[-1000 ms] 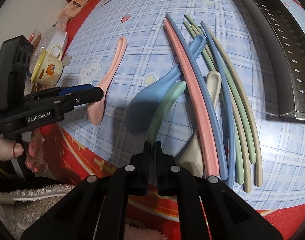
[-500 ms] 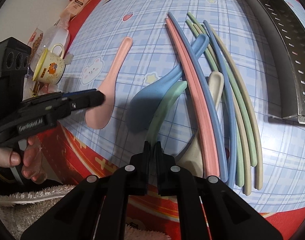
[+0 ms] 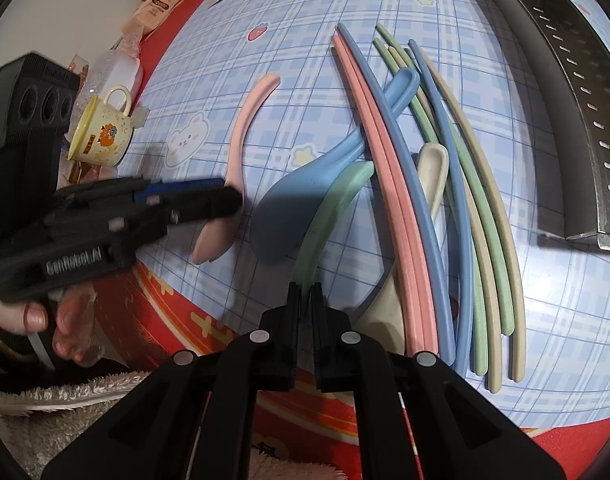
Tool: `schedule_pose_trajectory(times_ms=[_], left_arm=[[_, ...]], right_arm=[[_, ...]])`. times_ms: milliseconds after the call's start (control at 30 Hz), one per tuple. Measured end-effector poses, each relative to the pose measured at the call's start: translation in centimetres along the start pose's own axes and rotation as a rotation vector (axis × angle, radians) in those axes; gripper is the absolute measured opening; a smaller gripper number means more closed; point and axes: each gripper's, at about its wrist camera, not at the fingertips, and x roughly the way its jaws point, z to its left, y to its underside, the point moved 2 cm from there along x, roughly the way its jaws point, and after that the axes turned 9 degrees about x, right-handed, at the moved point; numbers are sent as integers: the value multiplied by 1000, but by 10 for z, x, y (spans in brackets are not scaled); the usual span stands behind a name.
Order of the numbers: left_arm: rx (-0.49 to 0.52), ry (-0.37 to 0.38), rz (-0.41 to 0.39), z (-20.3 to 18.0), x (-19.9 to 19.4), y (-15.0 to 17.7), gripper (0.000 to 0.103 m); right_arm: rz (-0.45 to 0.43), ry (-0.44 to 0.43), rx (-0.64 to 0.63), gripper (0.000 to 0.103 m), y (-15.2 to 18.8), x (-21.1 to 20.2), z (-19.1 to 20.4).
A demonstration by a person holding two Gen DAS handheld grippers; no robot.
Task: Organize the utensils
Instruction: 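Close the left tool on the pink spoon while the right tool grasps the mint-green spoon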
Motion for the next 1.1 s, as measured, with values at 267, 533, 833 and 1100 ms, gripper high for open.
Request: schedule_pose_trajectory(times_ms=[267,533,833,1100], left_arm=[[-68,6,-51,26,1,-15,26],[-34,24,-55,21,12,-16,27],[-7,86,-60,21,20,-23,16],[4,164,-87,24,14,-19,10]], right_arm=[[0,2,6,6,0,-1,-1],[-5,2,17,6,2,-2,-3],[-12,14,25,6,3,-1,-1],[-24,49,42,5,1,0,12]])
